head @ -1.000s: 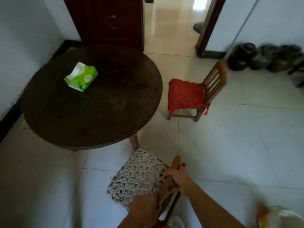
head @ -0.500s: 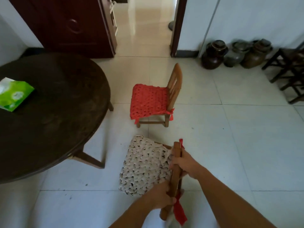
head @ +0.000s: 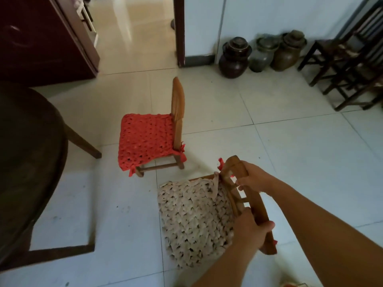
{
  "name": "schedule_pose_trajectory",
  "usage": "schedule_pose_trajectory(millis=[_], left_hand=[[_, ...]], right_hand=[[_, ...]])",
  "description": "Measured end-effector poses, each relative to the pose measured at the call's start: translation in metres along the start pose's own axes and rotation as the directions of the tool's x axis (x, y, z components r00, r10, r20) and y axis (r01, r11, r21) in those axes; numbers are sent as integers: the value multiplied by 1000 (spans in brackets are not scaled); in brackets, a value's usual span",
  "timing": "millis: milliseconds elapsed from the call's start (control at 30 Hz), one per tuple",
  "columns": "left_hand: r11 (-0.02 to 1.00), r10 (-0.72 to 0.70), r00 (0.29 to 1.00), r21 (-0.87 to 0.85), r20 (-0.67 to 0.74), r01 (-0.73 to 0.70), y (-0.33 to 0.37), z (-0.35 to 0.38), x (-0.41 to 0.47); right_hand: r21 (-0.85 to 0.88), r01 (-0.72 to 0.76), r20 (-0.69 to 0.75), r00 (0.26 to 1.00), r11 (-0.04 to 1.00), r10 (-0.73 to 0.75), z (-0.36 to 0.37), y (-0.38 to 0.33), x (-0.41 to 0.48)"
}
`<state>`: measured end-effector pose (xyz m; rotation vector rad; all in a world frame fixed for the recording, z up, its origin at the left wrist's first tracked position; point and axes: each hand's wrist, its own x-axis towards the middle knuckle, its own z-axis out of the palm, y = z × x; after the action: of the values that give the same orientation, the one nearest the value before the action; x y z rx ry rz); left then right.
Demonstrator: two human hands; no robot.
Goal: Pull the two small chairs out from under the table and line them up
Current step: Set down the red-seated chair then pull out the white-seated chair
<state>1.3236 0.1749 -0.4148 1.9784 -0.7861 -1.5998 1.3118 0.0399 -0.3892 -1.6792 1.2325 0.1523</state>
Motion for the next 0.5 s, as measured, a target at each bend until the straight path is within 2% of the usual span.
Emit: schedule_pose_trajectory(millis=[133, 267, 367, 500], left_hand=[[992, -20, 1000, -126, 11, 21, 16, 5, 32], [944, -21, 978, -319, 209, 88, 28, 10, 44], [900, -15, 961, -416, 275, 133, 32, 13, 44], [874, -22, 966, -464, 257, 144, 41, 5, 44]], right_hand=[[-31, 5, -175, 985, 999, -10, -13, 18, 18], [18, -108, -267, 958, 994, 109, -19, 31, 28], [40, -158, -287, 944, 987, 163, -26, 39, 32], [140, -201, -271, 934, 969, 233, -31, 38, 33]])
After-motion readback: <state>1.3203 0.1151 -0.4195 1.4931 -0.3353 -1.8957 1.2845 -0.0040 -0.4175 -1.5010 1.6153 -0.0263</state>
